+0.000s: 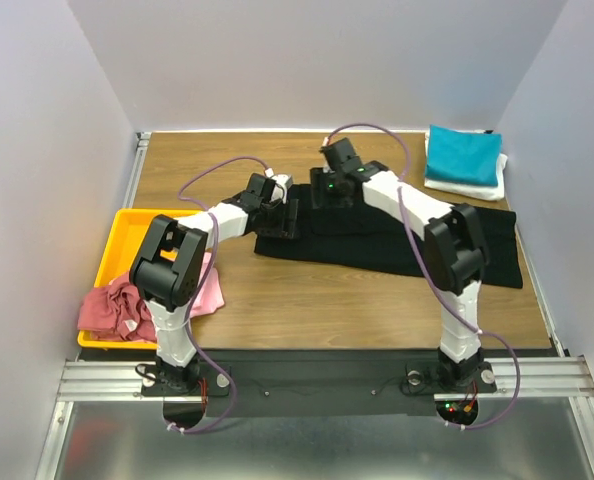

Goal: Fold and stack the t-shirts
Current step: Fold the tshirt

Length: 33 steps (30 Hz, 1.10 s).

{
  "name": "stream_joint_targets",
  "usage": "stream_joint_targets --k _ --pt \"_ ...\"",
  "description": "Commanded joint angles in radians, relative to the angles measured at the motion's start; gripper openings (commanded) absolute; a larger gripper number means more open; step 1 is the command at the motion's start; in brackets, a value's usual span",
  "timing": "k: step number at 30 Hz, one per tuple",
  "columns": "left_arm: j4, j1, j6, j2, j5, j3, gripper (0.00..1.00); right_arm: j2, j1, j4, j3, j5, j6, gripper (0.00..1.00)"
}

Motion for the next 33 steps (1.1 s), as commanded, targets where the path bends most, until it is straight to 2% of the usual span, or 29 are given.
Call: stream_joint_targets --k 1,11,19,26,33 --pt "-0.077 -0.001 -0.001 -0.012 -0.007 -0.083 0.77 0.078 0.032 0.041 0.095 -0.022 0.015 0.61" --pt "-0.102 0.001 0.013 -0.021 -0.011 -0.077 0.77 0.062 0.109 0.040 -0.049 -0.009 0.047 0.54" --pt "-0.108 0.010 0.029 -0.034 -0.005 -0.085 0.78 0.103 0.121 0.040 -0.045 0.096 0.026 0.50" --pt "-0.108 0.027 0.039 -0.043 -0.007 -0.111 0.78 0.091 0.121 0.031 -0.058 0.193 0.047 0.18" --pt "-0.102 0.042 0.047 -0.055 -0.007 -0.147 0.78 0.066 0.120 0.011 -0.039 0.270 0.046 0.08"
